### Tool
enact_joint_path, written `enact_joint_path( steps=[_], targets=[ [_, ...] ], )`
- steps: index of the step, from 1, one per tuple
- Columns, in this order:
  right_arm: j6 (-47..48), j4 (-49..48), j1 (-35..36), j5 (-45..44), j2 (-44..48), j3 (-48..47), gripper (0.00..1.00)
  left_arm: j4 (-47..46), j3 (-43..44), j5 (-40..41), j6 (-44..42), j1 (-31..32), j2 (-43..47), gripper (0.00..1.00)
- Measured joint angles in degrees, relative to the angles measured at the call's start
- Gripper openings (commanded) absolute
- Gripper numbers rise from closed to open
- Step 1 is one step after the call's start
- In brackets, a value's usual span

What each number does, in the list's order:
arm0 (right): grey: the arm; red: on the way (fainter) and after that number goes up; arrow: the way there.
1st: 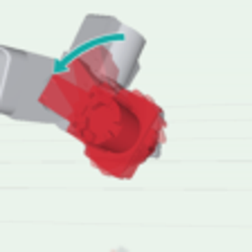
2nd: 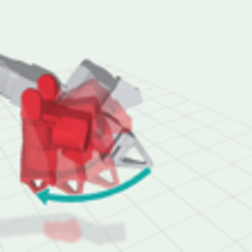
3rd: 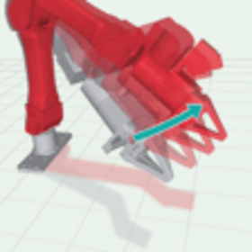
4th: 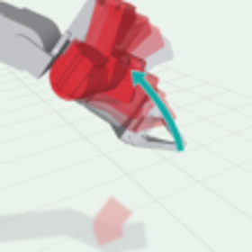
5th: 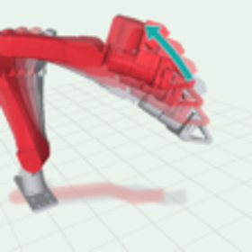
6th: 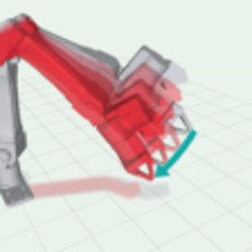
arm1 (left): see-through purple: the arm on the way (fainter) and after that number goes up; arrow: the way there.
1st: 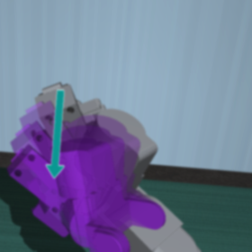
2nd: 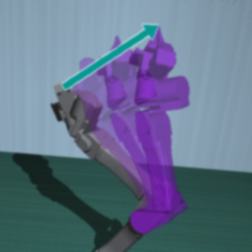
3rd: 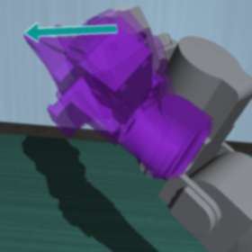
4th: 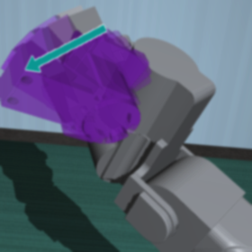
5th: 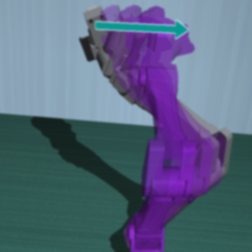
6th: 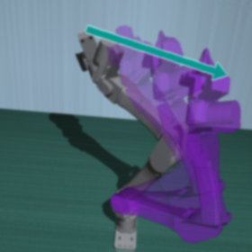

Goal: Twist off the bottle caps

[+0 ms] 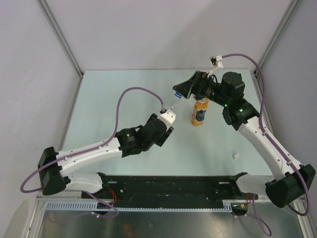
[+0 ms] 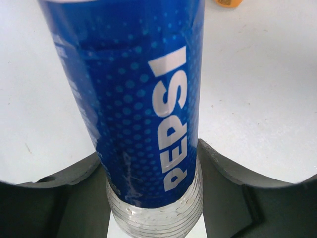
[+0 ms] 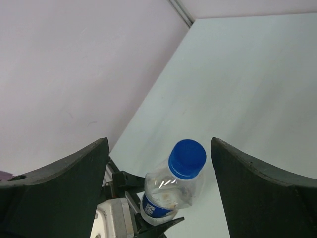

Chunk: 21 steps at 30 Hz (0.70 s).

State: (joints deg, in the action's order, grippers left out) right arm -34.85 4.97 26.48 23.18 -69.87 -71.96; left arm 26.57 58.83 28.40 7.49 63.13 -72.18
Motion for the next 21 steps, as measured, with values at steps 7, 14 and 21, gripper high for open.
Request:
enact_joint_path(
  steps=[7,14,21],
  targets=[
    [1.6,4.4,0.5,-1.8,-1.8,-1.9,0.82,1.5,0.8,2.6,0.1,0.1,-1.0,0.00],
    [1.5,6.8,0.5,-0.6,-5.6,-2.6,0.69,2.7,0.8,3.2,0.3,0.2,-1.2,0.00],
    [1.2,7.3,0.5,1.5,-6.0,-2.6,0.44,3.4,0.9,3.5,0.6,0.4,-1.2,0.00]
  ],
)
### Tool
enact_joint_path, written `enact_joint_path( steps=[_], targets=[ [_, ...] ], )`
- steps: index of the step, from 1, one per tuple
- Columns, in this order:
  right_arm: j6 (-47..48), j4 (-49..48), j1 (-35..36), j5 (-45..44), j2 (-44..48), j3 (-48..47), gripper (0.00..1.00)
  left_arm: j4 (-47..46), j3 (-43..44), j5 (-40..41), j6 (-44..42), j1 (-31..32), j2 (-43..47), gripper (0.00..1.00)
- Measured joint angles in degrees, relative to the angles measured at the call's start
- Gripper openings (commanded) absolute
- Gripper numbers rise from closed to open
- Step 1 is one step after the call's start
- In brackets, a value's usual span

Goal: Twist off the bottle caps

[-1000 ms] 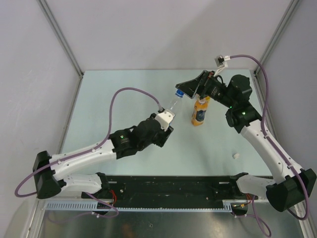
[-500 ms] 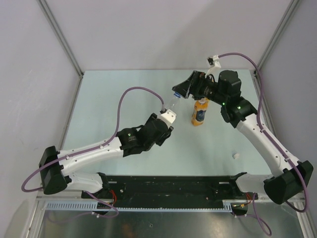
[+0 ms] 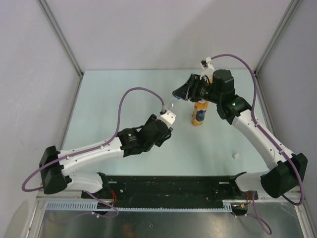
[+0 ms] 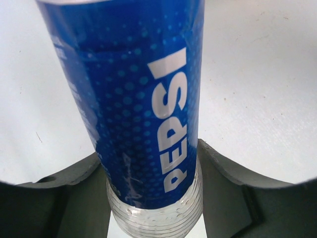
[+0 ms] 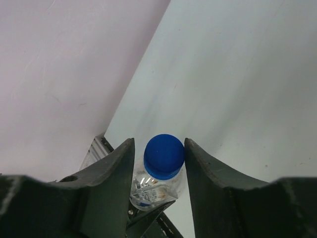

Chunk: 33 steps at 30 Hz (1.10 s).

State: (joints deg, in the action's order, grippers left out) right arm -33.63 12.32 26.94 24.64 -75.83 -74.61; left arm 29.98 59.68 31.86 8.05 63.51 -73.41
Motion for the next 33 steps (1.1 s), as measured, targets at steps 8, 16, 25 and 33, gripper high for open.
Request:
enact_joint_path(
  steps=[8,16,25,33],
  targets=[
    [-0.3,0.0,-0.2,0.2,0.0,0.0,0.08,0.1,0.1,0.6,0.2,0.0,-0.1,0.00],
    [0.4,-0.2,-0.2,0.9,-0.2,0.0,0.00,0.2,0.1,1.0,0.6,0.1,-0.3,0.00],
    [3.3,-0.8,-0.5,3.1,0.0,0.0,0.00,0.2,0.1,0.1,1.0,0.1,-0.3,0.00],
    [5.3,-4.3,-2.0,9.9,1.8,0.1,0.00,-3.0,-0.7,-6.1,0.8,-0.6,3.2,0.00]
  ],
)
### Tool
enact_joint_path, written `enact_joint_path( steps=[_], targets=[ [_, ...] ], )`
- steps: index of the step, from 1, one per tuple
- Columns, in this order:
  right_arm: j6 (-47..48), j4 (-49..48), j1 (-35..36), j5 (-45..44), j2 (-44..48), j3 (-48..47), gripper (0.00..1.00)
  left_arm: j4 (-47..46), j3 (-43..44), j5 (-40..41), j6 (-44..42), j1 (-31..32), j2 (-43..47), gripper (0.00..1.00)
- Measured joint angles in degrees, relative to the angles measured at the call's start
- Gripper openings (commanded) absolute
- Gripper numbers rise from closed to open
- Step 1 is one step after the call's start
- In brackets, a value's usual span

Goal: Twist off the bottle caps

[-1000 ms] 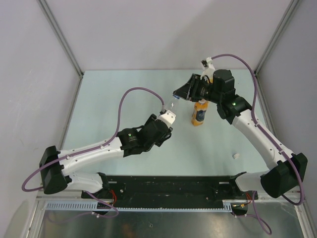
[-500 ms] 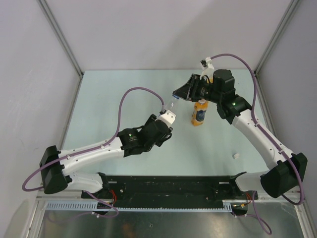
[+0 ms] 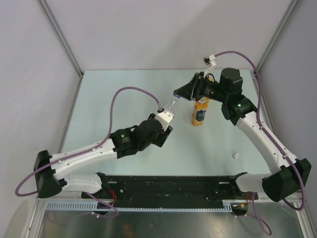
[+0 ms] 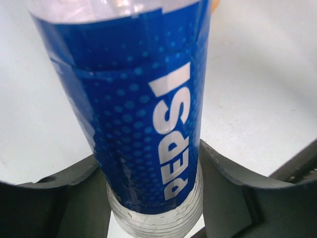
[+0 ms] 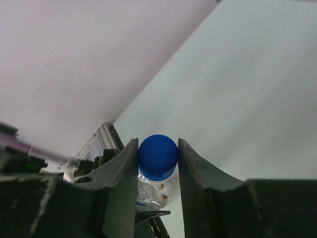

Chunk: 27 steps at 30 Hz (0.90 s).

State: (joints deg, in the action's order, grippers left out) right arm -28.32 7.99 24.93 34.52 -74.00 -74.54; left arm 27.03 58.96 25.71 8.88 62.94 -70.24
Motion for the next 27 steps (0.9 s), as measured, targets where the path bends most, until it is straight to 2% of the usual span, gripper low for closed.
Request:
enact_joint_path(
  steps=[15,23,27],
  targets=[
    [-2.1,-17.4,-2.2,21.8,6.0,4.5,0.00,-14.3,-11.3,-33.4,-2.4,-4.1,16.7,0.00],
    [-5.8,-29.9,-2.1,31.3,7.8,6.7,0.00,-17.7,-12.4,-50.9,-2.3,-6.5,18.0,0.00],
    [-6.5,-33.4,-1.8,33.4,8.6,7.4,0.00,-19.8,-13.2,-57.7,-1.7,-7.6,18.0,0.00]
  ],
)
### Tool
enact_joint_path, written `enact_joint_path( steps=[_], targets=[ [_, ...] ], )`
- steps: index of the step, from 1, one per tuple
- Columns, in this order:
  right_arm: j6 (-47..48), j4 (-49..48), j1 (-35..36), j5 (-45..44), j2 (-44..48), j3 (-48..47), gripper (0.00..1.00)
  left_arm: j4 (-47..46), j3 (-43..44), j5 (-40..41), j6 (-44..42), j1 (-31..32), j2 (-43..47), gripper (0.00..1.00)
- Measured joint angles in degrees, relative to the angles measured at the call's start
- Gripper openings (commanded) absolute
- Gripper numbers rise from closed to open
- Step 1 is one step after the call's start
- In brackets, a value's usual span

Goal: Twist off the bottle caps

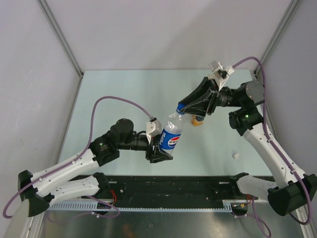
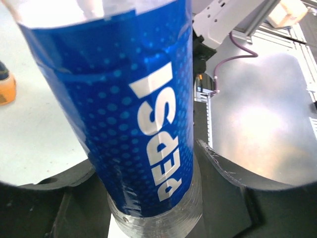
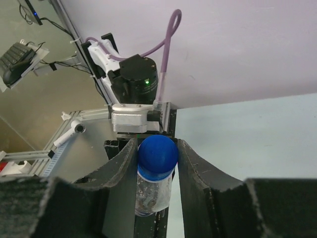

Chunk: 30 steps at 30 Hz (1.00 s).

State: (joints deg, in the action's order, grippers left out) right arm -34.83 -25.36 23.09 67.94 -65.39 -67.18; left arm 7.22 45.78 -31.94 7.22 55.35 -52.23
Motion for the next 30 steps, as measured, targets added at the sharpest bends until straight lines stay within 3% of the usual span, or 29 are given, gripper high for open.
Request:
enact_joint_path(
  steps=[4,7,16,20,25,30],
  targets=[
    [-0.1,-2.0,0.2,1.1,0.6,0.5,0.01,-1.8,-0.6,-4.3,0.8,-0.8,0.0,0.00],
    [-0.1,-2.7,0.5,1.2,0.9,0.7,0.07,-2.6,-1.0,-5.7,1.2,-1.0,0.0,0.00],
    [-1.1,-4.2,0.5,0.4,0.9,1.0,0.73,-4.9,-1.9,-6.7,1.7,-1.3,0.0,0.00],
    [-1.2,-4.5,0.3,-1.1,0.9,1.4,0.91,-6.1,-2.0,-7.5,1.3,-1.3,0.0,0.00],
    [-1.2,-4.5,0.1,-2.7,1.0,1.7,0.98,-6.4,-2.0,-7.2,0.9,-1.3,0.1,0.00],
    [-1.2,-4.5,-0.2,-3.2,1.5,1.7,0.99,-7.1,-3.1,-4.2,-0.3,-1.3,1.5,0.00]
  ],
)
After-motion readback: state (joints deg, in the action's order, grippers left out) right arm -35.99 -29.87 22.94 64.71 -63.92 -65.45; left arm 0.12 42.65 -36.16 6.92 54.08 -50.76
